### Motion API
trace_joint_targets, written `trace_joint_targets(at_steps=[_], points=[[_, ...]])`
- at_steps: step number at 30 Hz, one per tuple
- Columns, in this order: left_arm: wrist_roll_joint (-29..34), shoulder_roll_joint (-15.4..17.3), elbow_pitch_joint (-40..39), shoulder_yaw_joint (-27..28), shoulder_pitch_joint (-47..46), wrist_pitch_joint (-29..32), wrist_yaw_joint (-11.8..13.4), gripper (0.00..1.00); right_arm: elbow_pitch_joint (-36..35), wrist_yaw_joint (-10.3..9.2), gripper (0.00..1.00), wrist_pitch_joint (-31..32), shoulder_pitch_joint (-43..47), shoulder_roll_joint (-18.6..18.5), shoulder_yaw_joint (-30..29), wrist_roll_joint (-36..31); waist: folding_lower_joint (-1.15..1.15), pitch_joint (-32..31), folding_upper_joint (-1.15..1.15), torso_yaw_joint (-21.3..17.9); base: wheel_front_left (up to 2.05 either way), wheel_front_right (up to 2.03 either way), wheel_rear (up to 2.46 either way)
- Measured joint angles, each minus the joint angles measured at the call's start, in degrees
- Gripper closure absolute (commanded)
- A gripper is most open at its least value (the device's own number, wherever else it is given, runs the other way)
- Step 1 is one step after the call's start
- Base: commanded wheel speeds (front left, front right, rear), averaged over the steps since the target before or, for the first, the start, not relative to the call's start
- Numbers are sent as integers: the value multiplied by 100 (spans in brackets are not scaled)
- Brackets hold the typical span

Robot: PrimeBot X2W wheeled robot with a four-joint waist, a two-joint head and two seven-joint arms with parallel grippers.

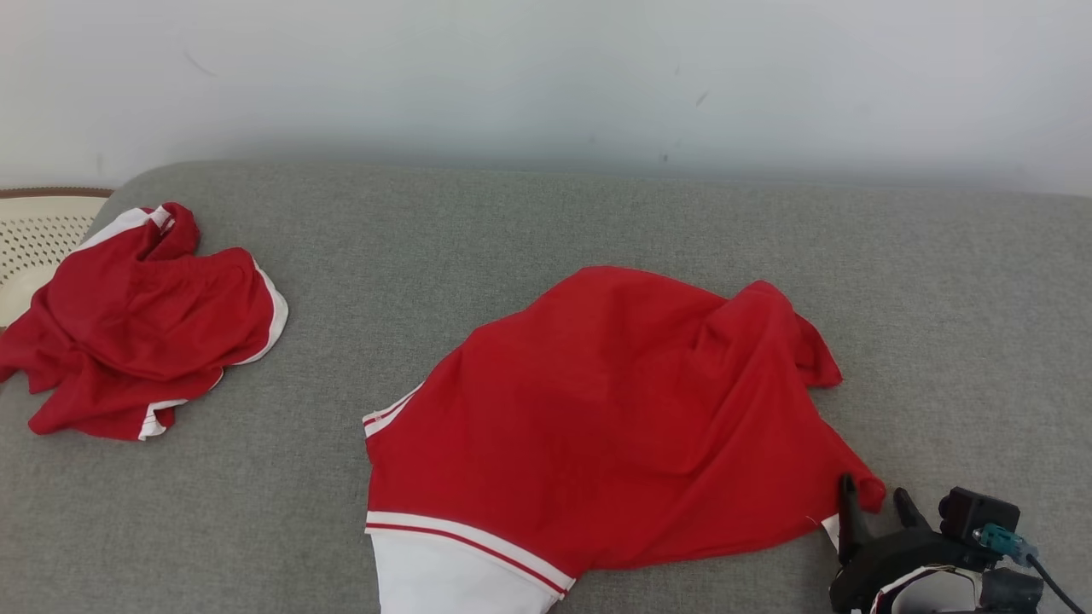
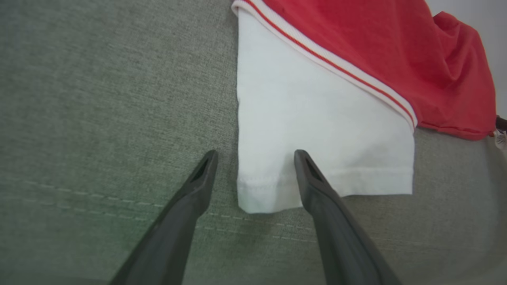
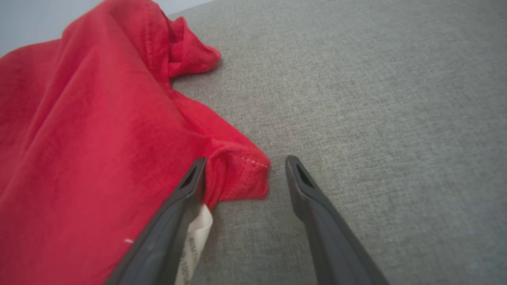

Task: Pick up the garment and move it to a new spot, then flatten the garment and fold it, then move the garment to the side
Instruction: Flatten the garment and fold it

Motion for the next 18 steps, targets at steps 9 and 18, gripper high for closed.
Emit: trace_joint_targets(at_steps=[9, 18], points=[[-155, 0, 63, -123, -109, -15, 44, 0, 260, 0, 0, -265, -101, -70, 120, 444, 0, 39, 0, 10, 0, 0, 0], [-365, 5, 469, -386, -311, -37, -10, 100, 722, 0, 91, -312, -324, -97, 198, 355, 0, -34, 0, 40, 0, 0, 0]])
